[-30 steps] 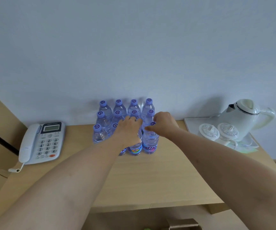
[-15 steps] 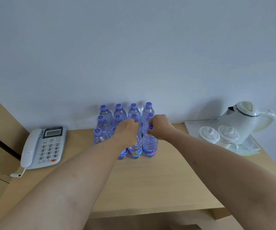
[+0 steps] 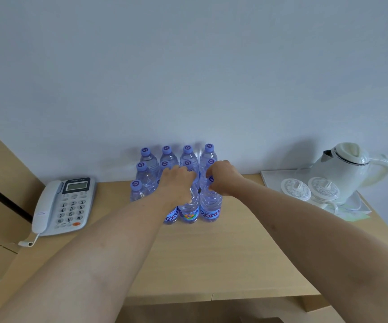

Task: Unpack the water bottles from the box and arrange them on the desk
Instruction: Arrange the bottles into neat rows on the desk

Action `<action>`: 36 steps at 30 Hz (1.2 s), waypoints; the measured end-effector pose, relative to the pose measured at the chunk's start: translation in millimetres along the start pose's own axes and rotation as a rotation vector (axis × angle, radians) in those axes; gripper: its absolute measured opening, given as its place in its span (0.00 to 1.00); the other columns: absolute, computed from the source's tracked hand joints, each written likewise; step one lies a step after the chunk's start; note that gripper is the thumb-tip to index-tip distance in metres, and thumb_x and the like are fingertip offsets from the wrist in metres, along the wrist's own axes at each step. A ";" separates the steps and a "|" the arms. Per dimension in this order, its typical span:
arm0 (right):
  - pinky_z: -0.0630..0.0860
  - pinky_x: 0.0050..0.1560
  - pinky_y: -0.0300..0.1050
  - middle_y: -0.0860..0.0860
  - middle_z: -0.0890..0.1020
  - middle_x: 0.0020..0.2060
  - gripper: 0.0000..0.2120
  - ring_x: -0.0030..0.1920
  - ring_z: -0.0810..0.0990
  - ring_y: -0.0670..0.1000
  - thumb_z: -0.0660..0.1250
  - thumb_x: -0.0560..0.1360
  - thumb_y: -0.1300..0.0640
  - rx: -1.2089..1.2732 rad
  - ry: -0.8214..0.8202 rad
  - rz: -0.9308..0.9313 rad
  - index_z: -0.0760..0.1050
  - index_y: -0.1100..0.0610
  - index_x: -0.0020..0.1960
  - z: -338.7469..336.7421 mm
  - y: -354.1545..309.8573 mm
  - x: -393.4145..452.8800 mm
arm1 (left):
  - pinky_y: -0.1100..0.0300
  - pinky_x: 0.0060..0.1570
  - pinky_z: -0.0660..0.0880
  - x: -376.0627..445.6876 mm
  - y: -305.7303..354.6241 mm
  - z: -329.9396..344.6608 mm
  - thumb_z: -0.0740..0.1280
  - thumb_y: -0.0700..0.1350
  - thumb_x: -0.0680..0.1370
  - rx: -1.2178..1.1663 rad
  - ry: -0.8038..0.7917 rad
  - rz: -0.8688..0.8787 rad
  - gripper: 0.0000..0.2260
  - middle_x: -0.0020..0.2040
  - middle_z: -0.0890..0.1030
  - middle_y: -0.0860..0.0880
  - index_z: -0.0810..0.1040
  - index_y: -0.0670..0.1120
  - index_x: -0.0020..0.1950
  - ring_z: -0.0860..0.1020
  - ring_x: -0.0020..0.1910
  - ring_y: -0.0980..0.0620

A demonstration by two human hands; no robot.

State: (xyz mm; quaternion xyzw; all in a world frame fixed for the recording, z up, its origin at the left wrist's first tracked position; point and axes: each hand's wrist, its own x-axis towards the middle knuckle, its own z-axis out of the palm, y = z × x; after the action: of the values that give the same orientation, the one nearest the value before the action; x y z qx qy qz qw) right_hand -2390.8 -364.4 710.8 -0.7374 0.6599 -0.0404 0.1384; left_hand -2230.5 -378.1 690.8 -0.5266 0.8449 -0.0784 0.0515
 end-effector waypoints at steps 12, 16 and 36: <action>0.77 0.52 0.48 0.52 0.82 0.52 0.22 0.53 0.79 0.54 0.75 0.66 0.52 0.025 0.036 -0.082 0.78 0.55 0.59 -6.8 -31.2 10.0 | 0.53 0.43 0.68 -5.9 -49.5 -4.7 0.67 0.60 0.68 -0.163 0.108 -0.029 0.17 0.50 0.78 0.50 0.77 0.52 0.51 0.75 0.52 0.45; 0.77 0.47 0.50 0.50 0.78 0.40 0.19 0.46 0.77 0.54 0.69 0.68 0.37 -0.064 0.020 -0.091 0.79 0.53 0.44 1.9 -60.0 15.0 | 0.55 0.44 0.66 -10.7 -73.3 -1.4 0.67 0.61 0.69 -0.168 0.064 -0.044 0.18 0.50 0.77 0.49 0.78 0.53 0.54 0.75 0.53 0.45; 0.77 0.44 0.46 0.55 0.81 0.52 0.14 0.50 0.80 0.57 0.67 0.72 0.65 -0.113 -0.104 -0.033 0.82 0.55 0.55 9.6 -82.3 21.2 | 0.54 0.45 0.72 -15.9 -101.8 5.2 0.61 0.66 0.72 -0.312 -0.042 -0.052 0.20 0.51 0.76 0.48 0.77 0.54 0.54 0.73 0.53 0.47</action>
State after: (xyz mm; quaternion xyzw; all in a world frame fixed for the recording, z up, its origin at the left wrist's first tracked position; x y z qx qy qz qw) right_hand -2306.6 -376.4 720.2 -0.7559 0.6408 0.0329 0.1299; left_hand -2132.8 -408.3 704.7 -0.5515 0.8316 0.0633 -0.0155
